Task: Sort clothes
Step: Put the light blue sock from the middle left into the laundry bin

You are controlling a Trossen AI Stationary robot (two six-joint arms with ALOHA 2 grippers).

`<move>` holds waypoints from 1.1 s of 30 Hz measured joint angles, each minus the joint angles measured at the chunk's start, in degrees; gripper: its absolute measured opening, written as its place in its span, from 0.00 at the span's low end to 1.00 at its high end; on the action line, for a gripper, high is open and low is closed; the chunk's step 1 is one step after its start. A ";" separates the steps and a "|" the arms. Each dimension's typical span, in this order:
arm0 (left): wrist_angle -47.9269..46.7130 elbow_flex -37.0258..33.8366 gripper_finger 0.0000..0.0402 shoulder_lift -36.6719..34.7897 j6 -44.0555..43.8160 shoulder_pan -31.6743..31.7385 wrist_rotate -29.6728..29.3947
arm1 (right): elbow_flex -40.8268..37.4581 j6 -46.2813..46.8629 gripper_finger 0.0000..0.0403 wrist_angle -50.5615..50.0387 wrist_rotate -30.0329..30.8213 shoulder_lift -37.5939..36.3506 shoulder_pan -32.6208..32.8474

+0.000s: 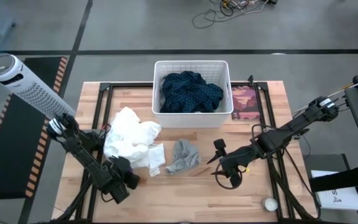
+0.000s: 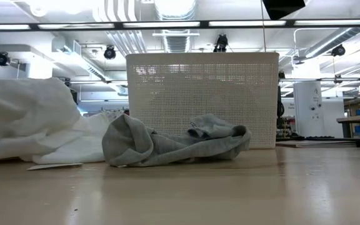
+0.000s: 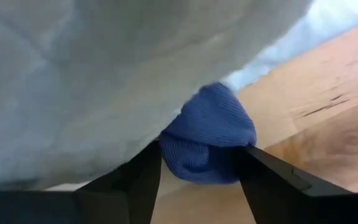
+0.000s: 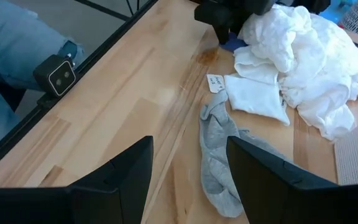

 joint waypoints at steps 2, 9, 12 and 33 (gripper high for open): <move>-0.28 0.23 0.45 0.04 0.00 0.30 -1.43 | 0.00 -0.53 0.47 0.02 0.00 0.00 0.00; -0.52 0.53 0.16 0.38 0.42 1.05 -3.01 | 0.02 -2.91 0.47 0.53 0.00 0.00 0.00; -0.54 2.04 0.03 0.42 1.19 1.07 -2.74 | 0.04 -3.54 0.47 1.75 0.00 0.00 0.00; -30.03 37.26 0.00 0.01 15.34 1.88 -31.16 | 0.09 -3.43 0.47 2.99 -0.07 0.00 0.00</move>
